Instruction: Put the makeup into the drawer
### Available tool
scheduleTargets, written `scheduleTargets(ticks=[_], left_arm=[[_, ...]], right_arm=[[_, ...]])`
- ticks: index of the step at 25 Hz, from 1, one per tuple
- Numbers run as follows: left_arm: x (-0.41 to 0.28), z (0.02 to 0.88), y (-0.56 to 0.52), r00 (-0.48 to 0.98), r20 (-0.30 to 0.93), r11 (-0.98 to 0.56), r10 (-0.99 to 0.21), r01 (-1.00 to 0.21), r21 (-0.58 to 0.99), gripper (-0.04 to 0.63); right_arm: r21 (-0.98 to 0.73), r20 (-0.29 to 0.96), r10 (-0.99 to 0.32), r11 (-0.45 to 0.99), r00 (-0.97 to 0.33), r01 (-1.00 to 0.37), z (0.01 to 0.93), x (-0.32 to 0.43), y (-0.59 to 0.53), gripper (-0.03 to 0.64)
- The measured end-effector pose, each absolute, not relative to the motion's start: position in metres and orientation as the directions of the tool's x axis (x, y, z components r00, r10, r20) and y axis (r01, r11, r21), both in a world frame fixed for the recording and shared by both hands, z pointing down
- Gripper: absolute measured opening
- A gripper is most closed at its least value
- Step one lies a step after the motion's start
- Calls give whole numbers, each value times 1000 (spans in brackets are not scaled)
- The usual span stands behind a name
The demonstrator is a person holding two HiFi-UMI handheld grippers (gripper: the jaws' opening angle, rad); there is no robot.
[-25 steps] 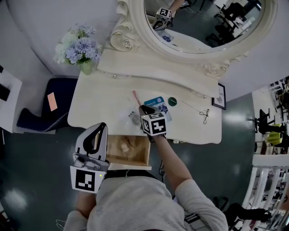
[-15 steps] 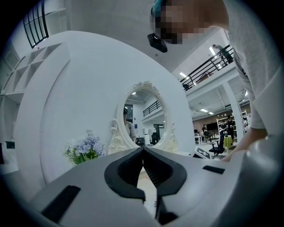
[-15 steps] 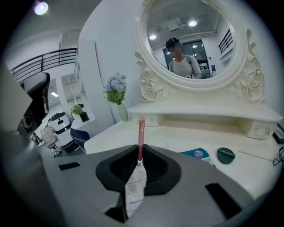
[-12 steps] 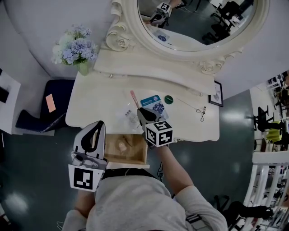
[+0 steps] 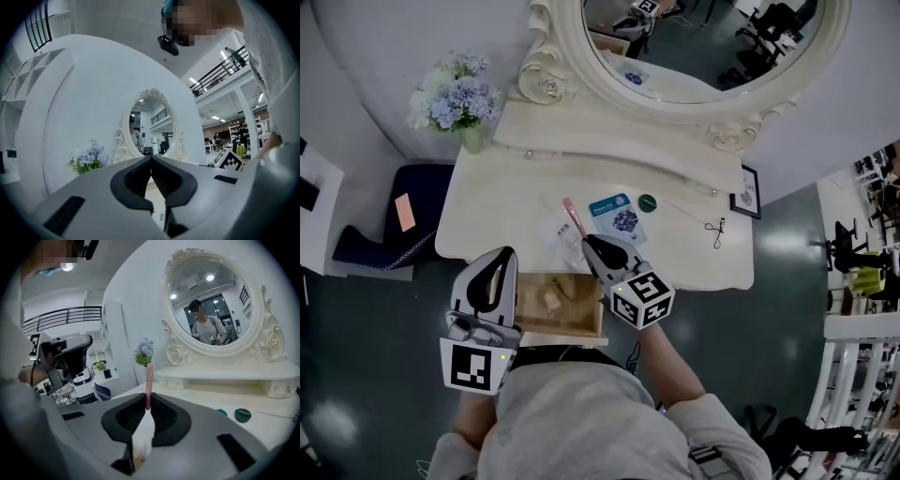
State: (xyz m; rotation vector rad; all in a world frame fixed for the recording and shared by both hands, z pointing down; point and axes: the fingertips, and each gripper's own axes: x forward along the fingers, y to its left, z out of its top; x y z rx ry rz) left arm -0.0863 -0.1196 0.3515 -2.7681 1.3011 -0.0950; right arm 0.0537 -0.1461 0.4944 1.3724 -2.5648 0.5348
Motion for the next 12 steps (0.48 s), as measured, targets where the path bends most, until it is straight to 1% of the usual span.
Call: scheduleTargets(ticks=[6, 12], left_arm=[[-84, 347, -115, 638, 7, -636, -770, -765, -101, 14], [-82, 344, -108, 640, -4, -636, -769, -765, -103, 14]], right_arm=[[-198, 289, -745, 569, -602, -799, 482, 44, -124, 43], [-199, 300, -717, 598, -629, -777, 488, 41, -102, 43]])
